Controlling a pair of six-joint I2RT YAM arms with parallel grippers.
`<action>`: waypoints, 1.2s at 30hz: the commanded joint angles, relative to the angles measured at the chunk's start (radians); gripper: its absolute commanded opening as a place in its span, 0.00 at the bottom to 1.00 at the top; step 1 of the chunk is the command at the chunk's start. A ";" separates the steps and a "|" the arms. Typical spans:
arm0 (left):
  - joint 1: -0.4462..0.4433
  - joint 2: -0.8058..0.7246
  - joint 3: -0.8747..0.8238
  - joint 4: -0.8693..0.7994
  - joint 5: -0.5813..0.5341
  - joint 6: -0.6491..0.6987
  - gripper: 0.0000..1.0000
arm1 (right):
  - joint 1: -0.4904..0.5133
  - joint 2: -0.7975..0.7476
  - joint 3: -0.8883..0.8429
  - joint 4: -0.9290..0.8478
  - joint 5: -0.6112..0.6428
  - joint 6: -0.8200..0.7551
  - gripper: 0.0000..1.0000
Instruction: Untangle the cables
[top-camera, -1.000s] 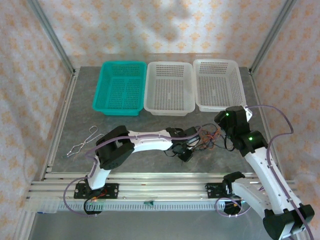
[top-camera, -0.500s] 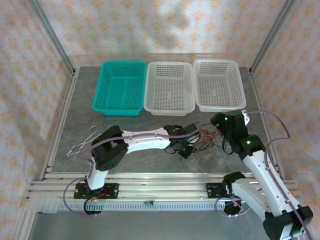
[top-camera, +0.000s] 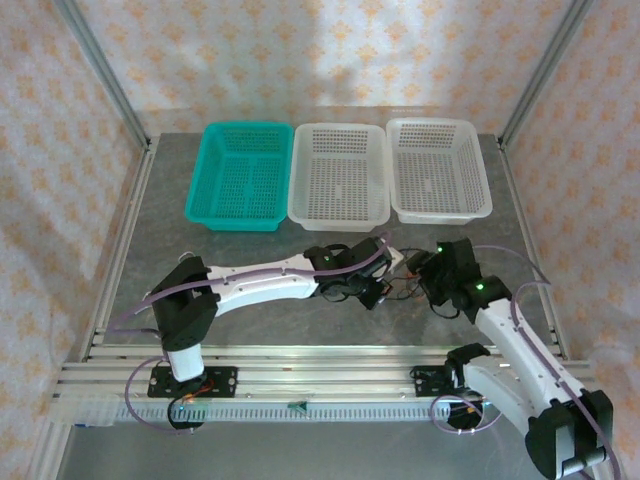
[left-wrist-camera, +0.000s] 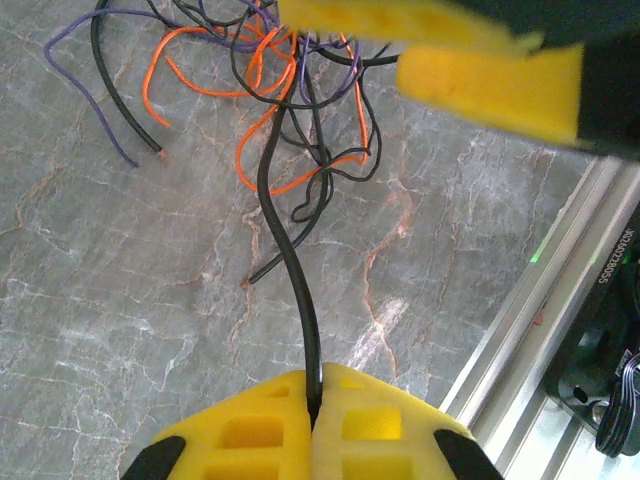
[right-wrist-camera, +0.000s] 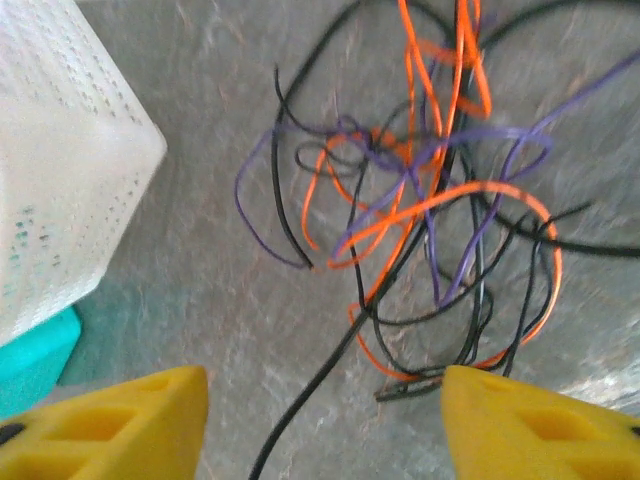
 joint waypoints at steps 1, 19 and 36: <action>0.010 -0.009 -0.009 0.050 0.013 -0.003 0.00 | -0.007 0.029 -0.004 0.074 -0.121 0.034 0.58; 0.010 -0.041 -0.053 0.107 0.033 -0.025 0.00 | -0.001 0.130 -0.107 0.282 -0.196 0.096 0.52; 0.071 -0.086 0.026 0.020 0.224 0.056 0.00 | -0.009 0.247 -0.141 0.433 -0.046 0.085 0.43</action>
